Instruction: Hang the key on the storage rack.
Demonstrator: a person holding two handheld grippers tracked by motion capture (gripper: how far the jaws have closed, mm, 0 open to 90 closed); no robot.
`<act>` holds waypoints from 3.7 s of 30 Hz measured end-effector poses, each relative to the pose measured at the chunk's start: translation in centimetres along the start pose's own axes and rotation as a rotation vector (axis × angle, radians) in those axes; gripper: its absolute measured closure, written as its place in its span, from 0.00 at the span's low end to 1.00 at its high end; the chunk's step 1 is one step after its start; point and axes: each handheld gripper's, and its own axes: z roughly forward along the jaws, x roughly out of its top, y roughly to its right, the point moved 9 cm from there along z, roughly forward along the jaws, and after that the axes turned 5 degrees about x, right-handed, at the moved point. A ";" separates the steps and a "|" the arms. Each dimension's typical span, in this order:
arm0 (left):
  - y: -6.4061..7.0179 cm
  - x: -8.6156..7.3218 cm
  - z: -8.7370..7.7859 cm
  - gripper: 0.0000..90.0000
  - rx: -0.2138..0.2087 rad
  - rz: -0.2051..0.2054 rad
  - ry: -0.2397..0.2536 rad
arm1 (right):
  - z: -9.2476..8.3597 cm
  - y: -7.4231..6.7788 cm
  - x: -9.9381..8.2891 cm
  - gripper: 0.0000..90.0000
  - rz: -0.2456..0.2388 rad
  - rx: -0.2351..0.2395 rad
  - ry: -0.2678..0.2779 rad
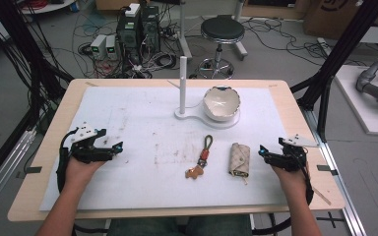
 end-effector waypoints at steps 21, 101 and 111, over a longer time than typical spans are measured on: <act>5.0 2.3 2.6 0.16 -0.127 0.034 0.021 | -1.4 0.0 -0.9 0.21 -0.016 -0.009 -0.008; 24.6 3.0 15.2 0.65 -0.266 0.229 -0.221 | -4.0 0.0 -3.0 0.21 -0.034 -0.021 -0.026; 24.1 3.2 15.0 0.77 -0.285 0.202 -0.207 | -3.8 -0.2 -3.0 0.21 -0.044 -0.018 -0.026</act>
